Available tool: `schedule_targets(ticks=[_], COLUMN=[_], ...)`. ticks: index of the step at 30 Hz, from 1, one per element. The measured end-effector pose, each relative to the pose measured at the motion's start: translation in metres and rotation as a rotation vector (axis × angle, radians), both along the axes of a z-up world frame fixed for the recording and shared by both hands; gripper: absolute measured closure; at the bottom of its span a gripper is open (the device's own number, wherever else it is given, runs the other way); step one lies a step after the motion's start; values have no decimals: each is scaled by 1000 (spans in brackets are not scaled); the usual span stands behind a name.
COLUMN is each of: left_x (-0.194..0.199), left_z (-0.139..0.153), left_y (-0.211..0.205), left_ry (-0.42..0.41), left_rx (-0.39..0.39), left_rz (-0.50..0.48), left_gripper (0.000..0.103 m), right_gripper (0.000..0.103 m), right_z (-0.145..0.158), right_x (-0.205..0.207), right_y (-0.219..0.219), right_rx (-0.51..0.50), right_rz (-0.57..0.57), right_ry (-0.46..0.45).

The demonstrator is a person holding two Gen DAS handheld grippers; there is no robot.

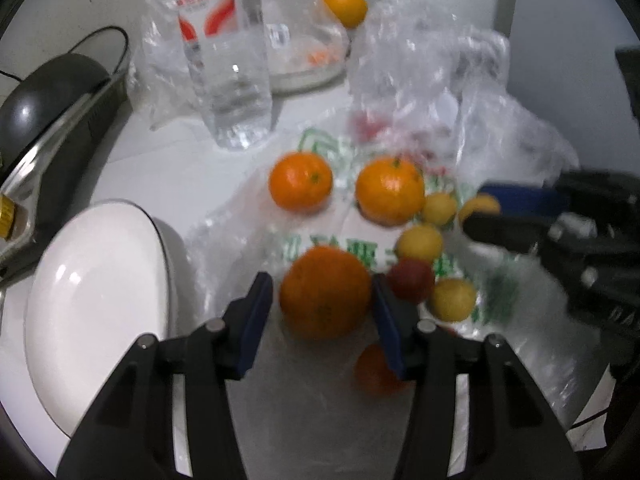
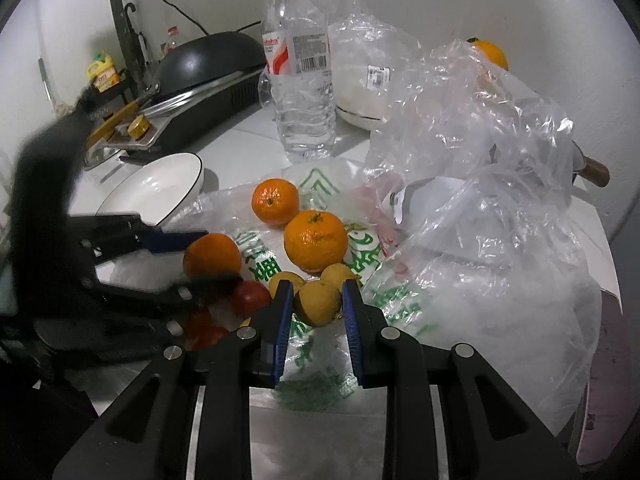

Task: Organize fruits
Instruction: 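Grasp a mandarin orange with the left tool while the right tool grasps a small yellow fruit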

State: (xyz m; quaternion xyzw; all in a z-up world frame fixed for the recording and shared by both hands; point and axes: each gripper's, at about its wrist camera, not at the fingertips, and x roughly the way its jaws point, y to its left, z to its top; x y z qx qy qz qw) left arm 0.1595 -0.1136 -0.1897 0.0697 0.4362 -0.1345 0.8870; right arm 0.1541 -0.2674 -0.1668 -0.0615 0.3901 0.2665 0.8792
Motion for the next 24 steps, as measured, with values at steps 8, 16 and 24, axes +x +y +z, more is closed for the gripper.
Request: schedule_targets(ticks=[8, 16, 24], left_x=[-5, -18, -37], left_z=[11, 30, 53], left_y=[-1, 0, 10], left_ry=[-67, -126, -205], left_rx=[-13, -34, -44], left_rz=[-19, -49, -65], left_gripper=[59, 59, 59], right_gripper=[76, 76, 76], right_z=[1, 10, 24], right_x=[1, -7, -18], right_y=[0, 1, 11], right_rx=[-11, -16, -23], right_rz=[-7, -19, -21], right_ry=[-7, -43, -83])
